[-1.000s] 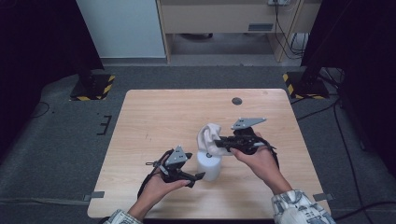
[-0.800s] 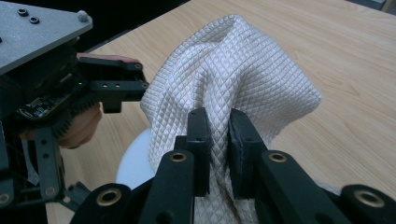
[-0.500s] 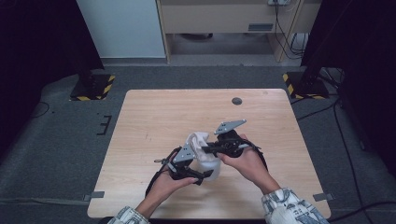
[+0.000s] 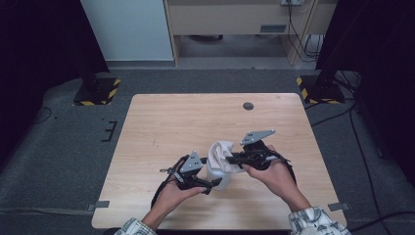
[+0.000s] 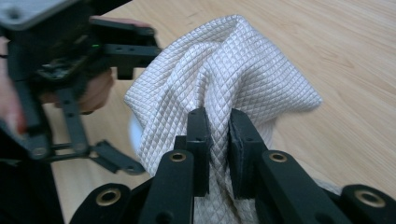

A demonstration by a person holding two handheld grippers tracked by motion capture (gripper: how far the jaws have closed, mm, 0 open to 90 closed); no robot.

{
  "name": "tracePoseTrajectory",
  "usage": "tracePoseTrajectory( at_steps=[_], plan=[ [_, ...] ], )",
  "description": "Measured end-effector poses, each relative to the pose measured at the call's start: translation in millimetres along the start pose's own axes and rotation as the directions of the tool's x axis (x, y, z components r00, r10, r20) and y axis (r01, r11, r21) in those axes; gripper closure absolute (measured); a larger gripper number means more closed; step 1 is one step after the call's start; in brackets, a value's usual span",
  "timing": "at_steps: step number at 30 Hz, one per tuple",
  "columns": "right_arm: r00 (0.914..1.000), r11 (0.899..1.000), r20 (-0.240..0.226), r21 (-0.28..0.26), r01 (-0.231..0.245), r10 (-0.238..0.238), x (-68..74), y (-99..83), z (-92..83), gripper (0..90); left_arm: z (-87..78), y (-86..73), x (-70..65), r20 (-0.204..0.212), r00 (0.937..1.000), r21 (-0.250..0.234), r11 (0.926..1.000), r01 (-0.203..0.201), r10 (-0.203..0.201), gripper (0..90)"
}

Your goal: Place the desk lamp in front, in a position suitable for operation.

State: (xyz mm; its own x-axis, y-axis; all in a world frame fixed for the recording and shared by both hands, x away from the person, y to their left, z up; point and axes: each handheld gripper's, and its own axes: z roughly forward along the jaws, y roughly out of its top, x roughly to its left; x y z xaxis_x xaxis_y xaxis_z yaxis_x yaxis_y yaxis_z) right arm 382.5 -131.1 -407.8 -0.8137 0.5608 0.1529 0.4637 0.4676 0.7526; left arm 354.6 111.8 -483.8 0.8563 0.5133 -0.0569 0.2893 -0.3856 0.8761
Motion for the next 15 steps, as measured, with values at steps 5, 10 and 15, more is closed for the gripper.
tracePoseTrajectory(
  at_steps=[5, 10, 15],
  plan=[
    [0.9998, 1.0, -0.018, 0.003, 0.003, -0.003, -9.6, 10.5, 11.2, 80.4, -1.7, -0.8, 0.9, -0.001, 0.9999, -0.004, 0.9999, 0.014, -0.014, 11.8],
    [0.9955, 0.998, -0.075, 0.011, 0.058, -0.057, 6.6, 21.0, 24.7, 80.3, -0.3, -0.6, 0.5, 0.0, 0.9994, -0.004, 0.9994, 0.034, -0.034, 11.6],
    [0.9944, 0.997, -0.07, 0.007, 0.08, -0.079, 13.5, 13.6, 20.5, 80.2, 0.6, -1.7, 0.1, 0.018, 0.9992, 0.002, 0.9993, 0.037, -0.037, 11.8]
  ],
)
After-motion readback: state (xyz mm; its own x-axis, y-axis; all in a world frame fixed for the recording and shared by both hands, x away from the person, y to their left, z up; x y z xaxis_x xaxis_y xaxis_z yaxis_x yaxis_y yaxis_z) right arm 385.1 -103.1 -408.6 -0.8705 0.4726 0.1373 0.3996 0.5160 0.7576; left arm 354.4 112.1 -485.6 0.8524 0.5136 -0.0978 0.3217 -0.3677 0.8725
